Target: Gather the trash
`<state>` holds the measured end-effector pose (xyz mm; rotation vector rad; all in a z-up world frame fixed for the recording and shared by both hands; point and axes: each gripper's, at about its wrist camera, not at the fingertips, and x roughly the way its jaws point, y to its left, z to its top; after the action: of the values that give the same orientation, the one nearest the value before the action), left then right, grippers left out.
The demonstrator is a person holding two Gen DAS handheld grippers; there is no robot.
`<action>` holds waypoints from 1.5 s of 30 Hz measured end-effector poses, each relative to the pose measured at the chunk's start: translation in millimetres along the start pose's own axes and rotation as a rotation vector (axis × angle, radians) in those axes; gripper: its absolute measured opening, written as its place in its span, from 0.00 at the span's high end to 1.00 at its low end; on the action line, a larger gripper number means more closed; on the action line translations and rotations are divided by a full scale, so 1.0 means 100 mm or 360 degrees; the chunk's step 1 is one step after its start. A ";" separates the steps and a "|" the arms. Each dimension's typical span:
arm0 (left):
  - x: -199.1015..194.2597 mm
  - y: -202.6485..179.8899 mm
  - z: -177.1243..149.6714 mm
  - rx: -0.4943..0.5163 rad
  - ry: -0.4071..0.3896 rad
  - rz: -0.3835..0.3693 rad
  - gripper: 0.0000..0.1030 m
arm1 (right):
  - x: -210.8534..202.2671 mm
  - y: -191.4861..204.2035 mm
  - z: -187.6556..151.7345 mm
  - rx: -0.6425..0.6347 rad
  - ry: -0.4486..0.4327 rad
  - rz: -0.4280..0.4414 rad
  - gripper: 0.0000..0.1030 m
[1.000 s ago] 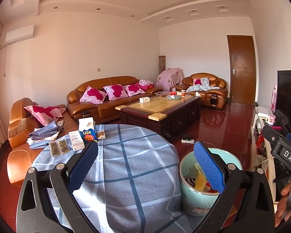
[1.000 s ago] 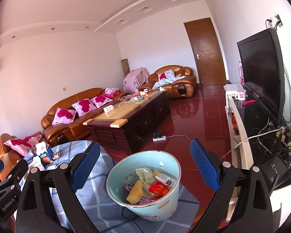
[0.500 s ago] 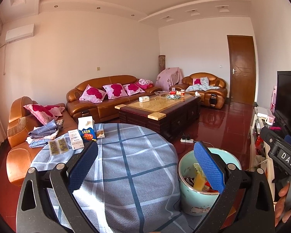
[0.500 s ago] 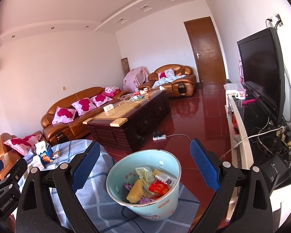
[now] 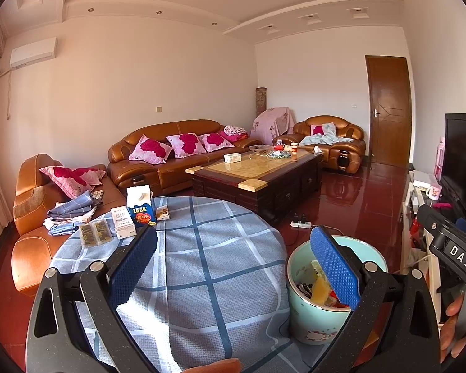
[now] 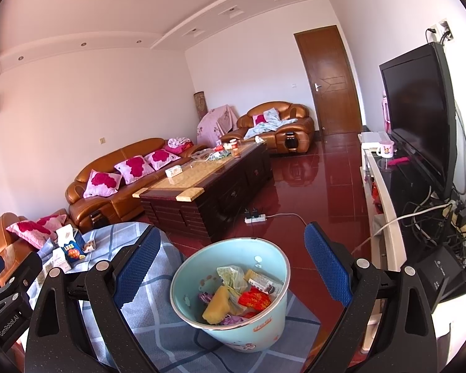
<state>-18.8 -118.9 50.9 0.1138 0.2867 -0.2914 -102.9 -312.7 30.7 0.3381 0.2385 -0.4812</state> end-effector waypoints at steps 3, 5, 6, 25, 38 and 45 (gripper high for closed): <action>0.00 0.00 0.00 -0.0001 -0.0001 0.0000 0.06 | 0.00 0.00 0.00 0.0002 0.0000 0.0000 0.10; 0.00 0.00 0.00 -0.0001 -0.0002 0.0003 0.06 | 0.00 0.00 0.00 0.0004 -0.0002 0.0000 0.10; 0.01 0.01 0.00 -0.0002 -0.0002 0.0003 0.06 | 0.00 0.00 0.00 0.0003 -0.0003 -0.0001 0.10; 0.01 0.00 -0.02 0.0001 0.0000 0.0005 0.06 | 0.00 0.00 0.00 0.0001 0.0001 0.0000 0.10; 0.02 -0.01 -0.02 -0.0019 0.0024 0.0021 0.06 | 0.00 0.00 -0.01 0.0005 0.0002 0.0001 0.10; 0.02 -0.01 -0.02 -0.0011 0.0033 0.0009 0.06 | 0.00 0.00 -0.02 0.0006 0.0005 0.0000 0.10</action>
<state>-17.5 -120.2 48.0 0.1110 0.3080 -0.2836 -103.1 -312.2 28.2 0.3424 0.2404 -0.4813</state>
